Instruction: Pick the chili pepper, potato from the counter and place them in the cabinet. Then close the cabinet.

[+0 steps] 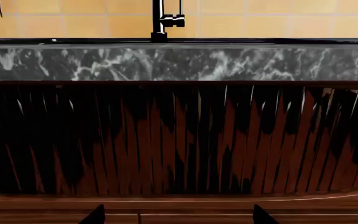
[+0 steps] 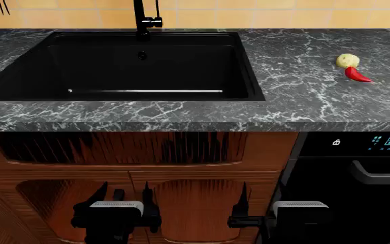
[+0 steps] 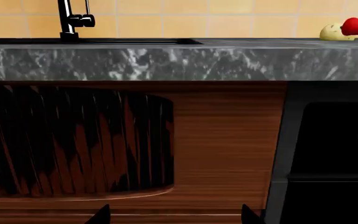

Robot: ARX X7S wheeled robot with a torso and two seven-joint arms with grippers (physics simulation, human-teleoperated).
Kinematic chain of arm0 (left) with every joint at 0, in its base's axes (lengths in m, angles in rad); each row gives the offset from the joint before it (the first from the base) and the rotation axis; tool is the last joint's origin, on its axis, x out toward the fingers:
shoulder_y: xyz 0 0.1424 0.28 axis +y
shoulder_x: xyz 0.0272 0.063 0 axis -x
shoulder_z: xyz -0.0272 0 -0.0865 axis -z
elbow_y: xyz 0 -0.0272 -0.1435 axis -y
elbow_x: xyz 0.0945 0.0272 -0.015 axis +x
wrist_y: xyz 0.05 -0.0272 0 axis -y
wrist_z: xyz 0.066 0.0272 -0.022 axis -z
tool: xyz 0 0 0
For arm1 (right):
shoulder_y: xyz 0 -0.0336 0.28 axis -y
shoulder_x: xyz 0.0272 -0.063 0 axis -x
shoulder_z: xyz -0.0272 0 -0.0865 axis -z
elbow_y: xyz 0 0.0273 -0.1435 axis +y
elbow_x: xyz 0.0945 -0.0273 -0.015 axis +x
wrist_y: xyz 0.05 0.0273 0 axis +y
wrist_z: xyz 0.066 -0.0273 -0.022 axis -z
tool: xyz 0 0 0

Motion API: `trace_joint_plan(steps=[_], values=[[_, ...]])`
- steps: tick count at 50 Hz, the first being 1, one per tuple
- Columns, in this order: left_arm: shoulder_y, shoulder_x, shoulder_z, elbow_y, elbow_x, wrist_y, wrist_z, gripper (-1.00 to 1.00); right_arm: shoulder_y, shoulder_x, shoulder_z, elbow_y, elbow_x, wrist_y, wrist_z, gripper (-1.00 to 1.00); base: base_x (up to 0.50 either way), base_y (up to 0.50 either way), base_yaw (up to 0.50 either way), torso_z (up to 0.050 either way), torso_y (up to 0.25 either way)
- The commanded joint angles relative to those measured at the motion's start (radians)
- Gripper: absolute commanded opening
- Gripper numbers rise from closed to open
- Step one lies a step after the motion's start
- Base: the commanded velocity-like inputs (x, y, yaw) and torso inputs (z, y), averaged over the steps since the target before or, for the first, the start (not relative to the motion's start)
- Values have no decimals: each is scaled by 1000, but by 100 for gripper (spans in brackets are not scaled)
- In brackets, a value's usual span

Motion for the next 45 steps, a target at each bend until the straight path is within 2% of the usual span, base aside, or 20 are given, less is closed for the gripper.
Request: trace_joint_plan(steps=[1,7,15,24,29,41,45], values=[[-3,-16,21,-7,-9,9,-20,100,3,16,-20,2,15,0,19,100,0,0,0,0,0],[-13,-40,47,6,13,59,-69,100,24,42,-41,21,27,-12,41,100,0,0,0,0,0],[-38,-67,62,195,-33,-86,-59,100,33,73,-60,-112,32,88,51,100,0,0,0,0,0],[-113,-106,64,387,-75,-305,-45,100,60,114,-40,-323,108,268,27,100,0,0,0,0,0],[-162,-127,45,490,-147,-451,-22,100,90,143,-6,-434,185,372,6,100,0,-29,0,0,0],[-305,-179,34,666,-262,-812,-16,100,169,209,88,-635,361,578,-27,100,18,-482,0,0,0],[-379,-169,-5,725,-337,-955,-14,100,199,227,132,-692,426,648,-21,100,59,-500,0,0,0]])
